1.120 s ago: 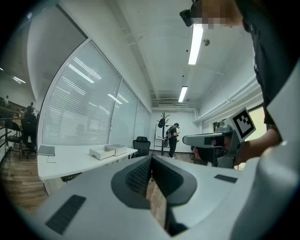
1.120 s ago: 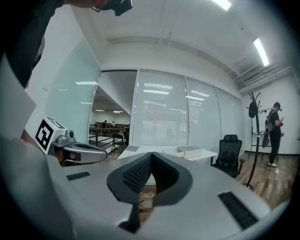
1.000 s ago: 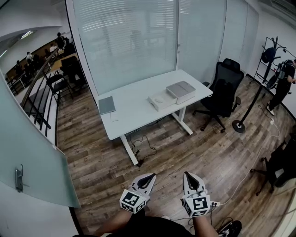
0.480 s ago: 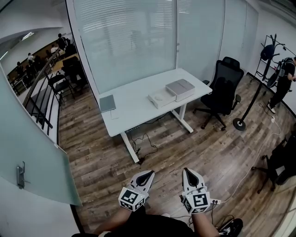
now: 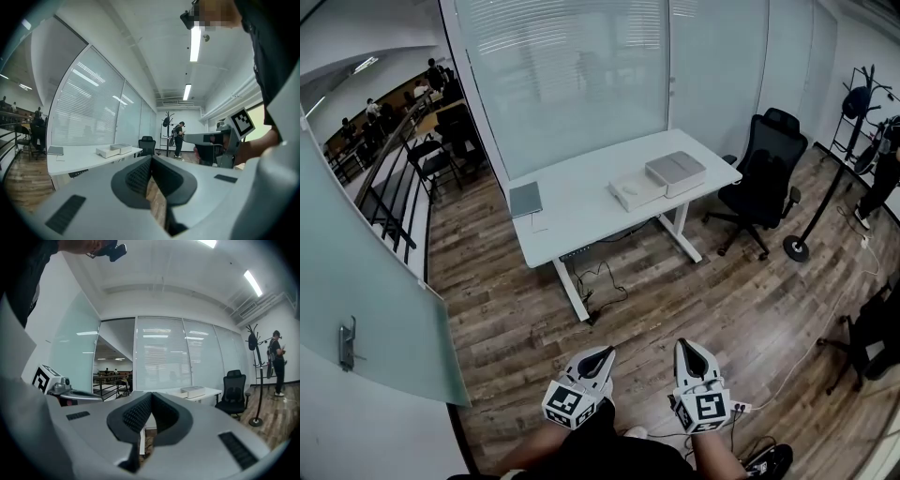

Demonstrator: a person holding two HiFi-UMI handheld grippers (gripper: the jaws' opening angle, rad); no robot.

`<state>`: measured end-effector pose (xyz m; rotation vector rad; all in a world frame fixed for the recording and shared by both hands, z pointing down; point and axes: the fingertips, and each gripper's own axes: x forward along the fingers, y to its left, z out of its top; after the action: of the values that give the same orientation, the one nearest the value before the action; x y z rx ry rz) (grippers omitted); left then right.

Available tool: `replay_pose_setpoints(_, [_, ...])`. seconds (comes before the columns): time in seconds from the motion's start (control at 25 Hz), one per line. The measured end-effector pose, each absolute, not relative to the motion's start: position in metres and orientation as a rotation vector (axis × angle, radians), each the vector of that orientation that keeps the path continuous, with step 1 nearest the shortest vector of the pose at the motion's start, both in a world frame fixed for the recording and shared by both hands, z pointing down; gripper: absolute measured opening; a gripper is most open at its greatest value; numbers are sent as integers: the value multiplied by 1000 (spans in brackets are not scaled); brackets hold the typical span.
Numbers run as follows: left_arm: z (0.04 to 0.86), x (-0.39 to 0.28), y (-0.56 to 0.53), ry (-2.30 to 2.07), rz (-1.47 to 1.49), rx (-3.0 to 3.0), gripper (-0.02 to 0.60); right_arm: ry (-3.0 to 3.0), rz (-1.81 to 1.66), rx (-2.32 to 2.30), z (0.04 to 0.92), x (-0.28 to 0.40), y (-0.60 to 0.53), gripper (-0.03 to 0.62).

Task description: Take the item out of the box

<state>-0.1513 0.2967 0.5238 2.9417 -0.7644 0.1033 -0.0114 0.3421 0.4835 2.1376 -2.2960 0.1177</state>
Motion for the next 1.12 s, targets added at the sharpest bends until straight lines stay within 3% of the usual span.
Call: replay_pose_setpoints(1.12, [514,-70,100,-695,160,3000,11,-2267,104,2134,483,56,150,6])
